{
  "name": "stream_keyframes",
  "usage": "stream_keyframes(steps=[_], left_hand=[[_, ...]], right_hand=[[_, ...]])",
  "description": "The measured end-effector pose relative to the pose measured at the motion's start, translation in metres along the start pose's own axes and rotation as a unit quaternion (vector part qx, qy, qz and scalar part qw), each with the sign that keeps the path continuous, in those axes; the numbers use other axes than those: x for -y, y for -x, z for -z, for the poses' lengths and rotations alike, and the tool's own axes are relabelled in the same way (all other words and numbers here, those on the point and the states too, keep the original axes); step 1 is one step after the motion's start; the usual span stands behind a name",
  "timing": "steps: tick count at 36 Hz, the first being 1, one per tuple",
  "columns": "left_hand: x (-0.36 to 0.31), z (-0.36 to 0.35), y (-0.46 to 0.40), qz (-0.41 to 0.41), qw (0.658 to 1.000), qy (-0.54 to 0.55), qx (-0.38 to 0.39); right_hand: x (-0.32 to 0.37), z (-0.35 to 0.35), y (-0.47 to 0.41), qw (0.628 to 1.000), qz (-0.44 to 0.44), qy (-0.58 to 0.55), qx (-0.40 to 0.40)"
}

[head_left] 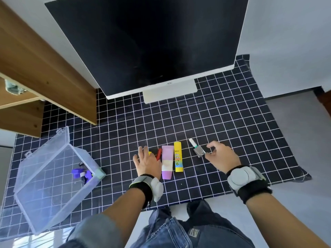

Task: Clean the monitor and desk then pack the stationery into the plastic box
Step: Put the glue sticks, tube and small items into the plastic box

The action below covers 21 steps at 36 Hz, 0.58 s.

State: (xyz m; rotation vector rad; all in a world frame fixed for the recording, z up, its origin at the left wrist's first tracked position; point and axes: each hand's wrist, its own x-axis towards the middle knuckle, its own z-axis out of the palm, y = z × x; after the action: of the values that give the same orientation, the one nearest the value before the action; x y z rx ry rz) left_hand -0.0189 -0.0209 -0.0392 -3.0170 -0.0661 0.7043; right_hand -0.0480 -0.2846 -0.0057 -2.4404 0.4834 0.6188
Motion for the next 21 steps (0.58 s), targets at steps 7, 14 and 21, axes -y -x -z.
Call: stream_keyframes(steps=[7,14,21], left_hand=[[-0.001,0.011,0.008,-0.002,0.997,0.072,-0.022],[0.008,0.019,0.027,-0.004,0.986,0.156,-0.051],[0.024,0.033,0.036,0.021,0.972,0.223,-0.066]], right_hand=[[0.014,-0.013,-0.01,0.999,0.014,0.047,-0.019],[0.028,-0.029,-0.018,0.995,0.012,0.1,-0.025],[0.027,-0.04,-0.026,0.995,-0.03,0.092,-0.013]])
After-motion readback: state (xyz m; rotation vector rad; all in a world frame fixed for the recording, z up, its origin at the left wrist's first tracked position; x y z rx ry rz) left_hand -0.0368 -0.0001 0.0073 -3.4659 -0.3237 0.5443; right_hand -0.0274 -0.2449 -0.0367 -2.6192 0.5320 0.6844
